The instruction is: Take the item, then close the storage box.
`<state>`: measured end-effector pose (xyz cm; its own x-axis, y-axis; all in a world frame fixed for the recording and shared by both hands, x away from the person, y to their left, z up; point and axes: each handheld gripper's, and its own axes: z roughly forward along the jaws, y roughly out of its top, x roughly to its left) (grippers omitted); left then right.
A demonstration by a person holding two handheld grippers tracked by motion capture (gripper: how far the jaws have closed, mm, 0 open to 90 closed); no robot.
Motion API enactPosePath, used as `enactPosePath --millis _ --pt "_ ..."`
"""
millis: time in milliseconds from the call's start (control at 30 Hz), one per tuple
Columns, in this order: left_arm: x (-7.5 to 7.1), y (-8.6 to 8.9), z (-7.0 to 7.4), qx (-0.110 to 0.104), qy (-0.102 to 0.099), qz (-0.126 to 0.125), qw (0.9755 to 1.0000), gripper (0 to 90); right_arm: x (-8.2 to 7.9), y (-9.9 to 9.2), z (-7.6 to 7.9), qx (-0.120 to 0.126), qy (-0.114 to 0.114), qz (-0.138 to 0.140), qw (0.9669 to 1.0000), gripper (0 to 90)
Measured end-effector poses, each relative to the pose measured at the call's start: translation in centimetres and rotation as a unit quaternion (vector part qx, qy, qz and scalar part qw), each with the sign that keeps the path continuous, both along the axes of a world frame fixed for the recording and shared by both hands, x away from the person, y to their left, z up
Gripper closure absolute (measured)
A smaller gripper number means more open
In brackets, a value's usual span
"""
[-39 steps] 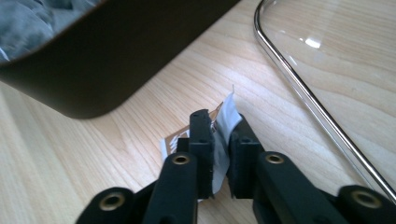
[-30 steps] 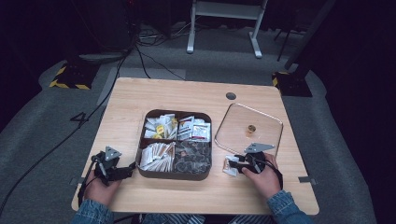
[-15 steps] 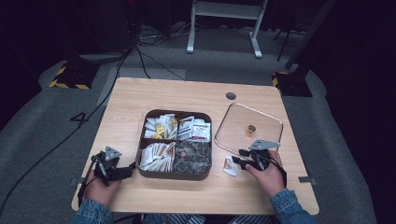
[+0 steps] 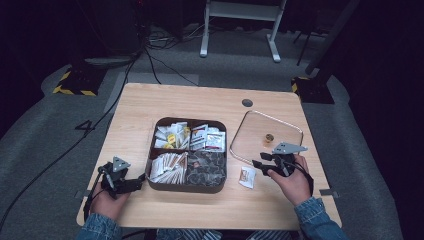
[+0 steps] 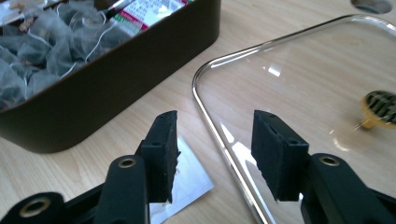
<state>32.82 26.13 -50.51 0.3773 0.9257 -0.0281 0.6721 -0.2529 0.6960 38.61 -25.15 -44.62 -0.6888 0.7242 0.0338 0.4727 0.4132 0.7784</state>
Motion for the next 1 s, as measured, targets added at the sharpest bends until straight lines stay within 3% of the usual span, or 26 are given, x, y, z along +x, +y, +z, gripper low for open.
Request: enactPosePath --millis 533,1000 --pt "0.0 0.0 0.0 0.001 0.000 0.001 1.0000 19.1 2.5 -1.5 2.8 0.001 -0.030 -0.024 0.9993 41.6" --pt "-0.1 0.0 0.0 -0.001 0.001 0.001 1.0000 19.1 6.9 -3.5 2.0 -0.004 -0.011 -0.066 0.9977 40.5"
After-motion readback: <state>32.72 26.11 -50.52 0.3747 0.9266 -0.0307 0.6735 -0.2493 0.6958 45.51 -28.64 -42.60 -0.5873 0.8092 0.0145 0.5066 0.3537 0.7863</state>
